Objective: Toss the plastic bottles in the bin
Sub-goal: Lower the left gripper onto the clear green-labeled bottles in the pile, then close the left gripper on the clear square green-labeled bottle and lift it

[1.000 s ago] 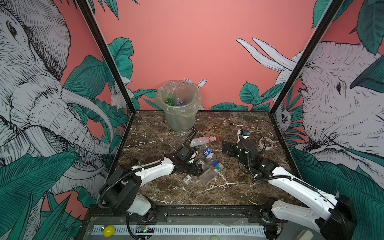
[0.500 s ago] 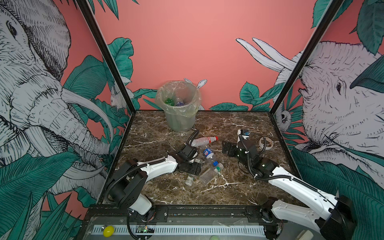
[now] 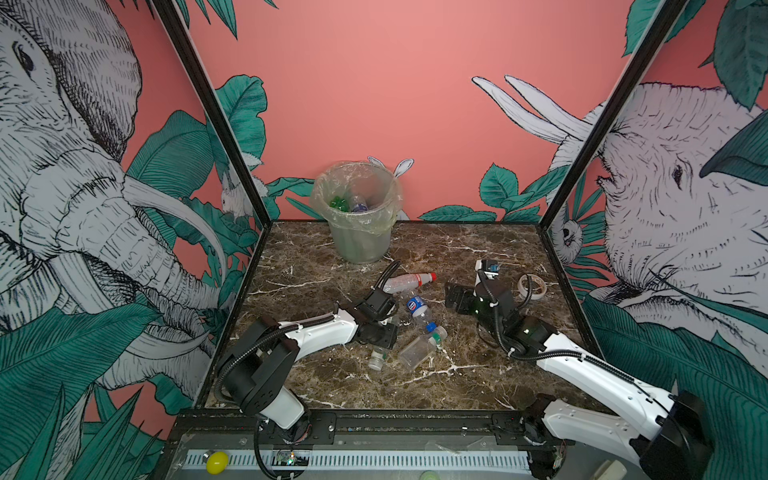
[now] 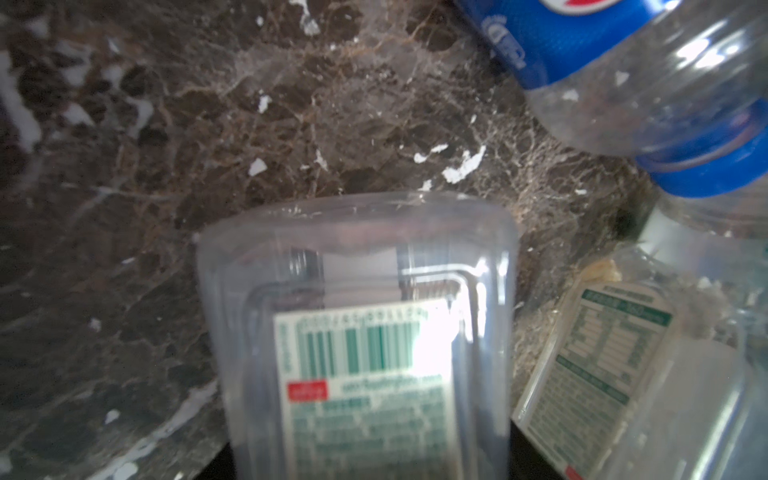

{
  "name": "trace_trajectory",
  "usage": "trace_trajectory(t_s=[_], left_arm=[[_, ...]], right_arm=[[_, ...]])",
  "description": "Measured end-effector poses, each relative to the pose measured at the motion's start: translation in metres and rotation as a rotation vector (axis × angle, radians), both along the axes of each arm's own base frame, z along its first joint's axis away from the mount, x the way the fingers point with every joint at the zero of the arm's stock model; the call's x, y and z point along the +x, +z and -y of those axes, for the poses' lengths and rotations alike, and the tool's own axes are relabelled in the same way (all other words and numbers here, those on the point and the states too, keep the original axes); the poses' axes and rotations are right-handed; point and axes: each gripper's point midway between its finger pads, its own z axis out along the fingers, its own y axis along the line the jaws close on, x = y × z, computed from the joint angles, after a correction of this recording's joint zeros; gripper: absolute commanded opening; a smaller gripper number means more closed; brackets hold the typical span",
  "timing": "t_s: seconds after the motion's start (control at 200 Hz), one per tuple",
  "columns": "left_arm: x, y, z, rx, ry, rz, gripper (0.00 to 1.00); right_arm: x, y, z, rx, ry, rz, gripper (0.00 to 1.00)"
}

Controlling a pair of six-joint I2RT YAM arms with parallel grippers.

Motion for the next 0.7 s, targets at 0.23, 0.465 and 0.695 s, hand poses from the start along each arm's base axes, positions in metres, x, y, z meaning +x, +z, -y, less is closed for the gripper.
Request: trace_trajectory(t_s=[0.23,0.465,0.695], left_arm=[[0.001,0.013,-0.001,-0.020,0.009,0.023,0.57],[0.003,0.038,0.002,-0.081,0.032,0.068,0.57],[0.006,0.059,0.002,-0.123,0.046,0.119,0.57]], right_arm=[[0.001,-0.002,0.000,-0.005,0.002,-0.005,0.99],[0.002,-0.007,-0.003,-0.009,0.011,-0.018,0.99],[0.002,-0.007,-0.003,-0.008,0.014,-0.021,0.99]])
